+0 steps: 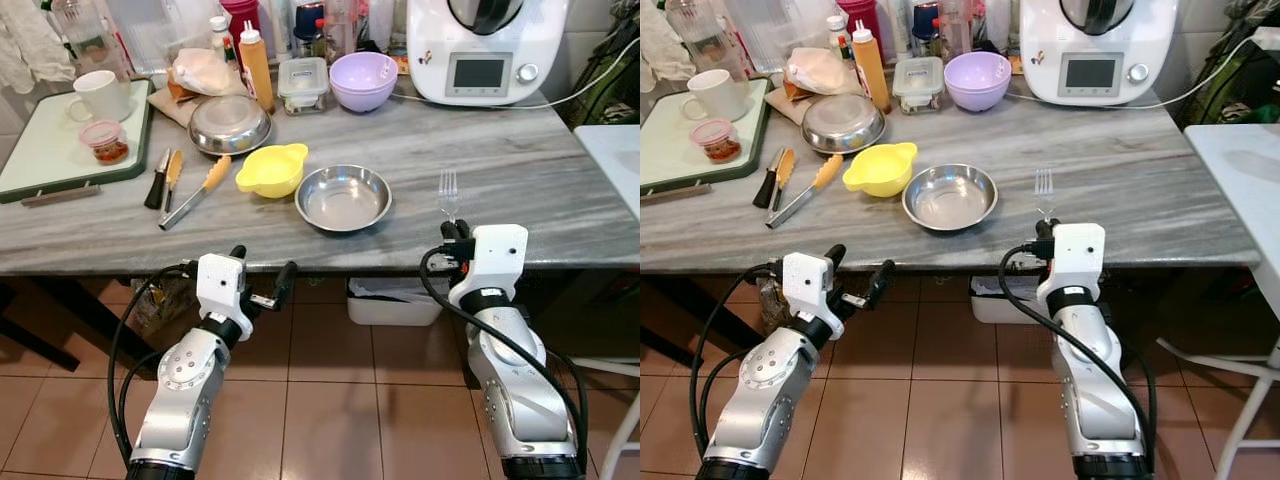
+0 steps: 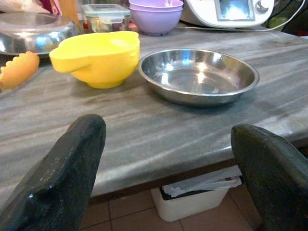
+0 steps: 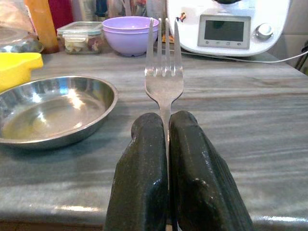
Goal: Setting the table
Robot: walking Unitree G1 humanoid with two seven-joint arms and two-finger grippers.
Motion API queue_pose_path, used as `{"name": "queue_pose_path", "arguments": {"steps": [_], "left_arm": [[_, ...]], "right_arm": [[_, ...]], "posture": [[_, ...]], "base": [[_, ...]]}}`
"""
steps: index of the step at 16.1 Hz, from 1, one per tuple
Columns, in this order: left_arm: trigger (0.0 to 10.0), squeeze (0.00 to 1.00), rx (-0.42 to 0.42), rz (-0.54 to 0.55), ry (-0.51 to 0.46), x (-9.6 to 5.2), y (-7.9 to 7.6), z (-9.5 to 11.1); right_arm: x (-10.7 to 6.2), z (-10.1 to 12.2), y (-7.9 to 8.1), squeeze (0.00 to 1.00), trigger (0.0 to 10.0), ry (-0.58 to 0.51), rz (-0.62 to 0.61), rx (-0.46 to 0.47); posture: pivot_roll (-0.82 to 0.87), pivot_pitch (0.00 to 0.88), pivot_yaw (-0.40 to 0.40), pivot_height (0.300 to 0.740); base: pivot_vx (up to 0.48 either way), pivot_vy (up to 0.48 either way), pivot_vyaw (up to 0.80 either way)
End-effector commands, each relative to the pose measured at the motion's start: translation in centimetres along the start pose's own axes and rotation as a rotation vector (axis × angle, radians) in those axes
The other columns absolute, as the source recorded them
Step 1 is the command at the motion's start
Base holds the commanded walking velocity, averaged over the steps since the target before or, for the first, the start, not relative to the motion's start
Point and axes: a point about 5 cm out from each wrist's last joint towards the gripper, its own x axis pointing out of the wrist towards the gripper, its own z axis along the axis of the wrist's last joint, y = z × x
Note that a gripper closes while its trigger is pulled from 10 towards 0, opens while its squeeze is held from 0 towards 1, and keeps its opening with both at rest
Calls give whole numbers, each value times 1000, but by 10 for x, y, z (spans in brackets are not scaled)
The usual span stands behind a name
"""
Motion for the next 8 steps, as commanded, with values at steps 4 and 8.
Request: {"name": "queue_pose_path", "arguments": {"steps": [4,8], "left_arm": [[10000,0,9,-9,14,-1,0,-1],[10000,0,8,-15,19,-2,-2,-2]], "right_arm": [[0,1,0,0,10000,-6,1,0],[-1,1,0,0,10000,-6,-1,-2]], "posture": [[-62,91,83,740],[-64,90,81,740]], "base": [[332,0,0],[331,0,0]]}}
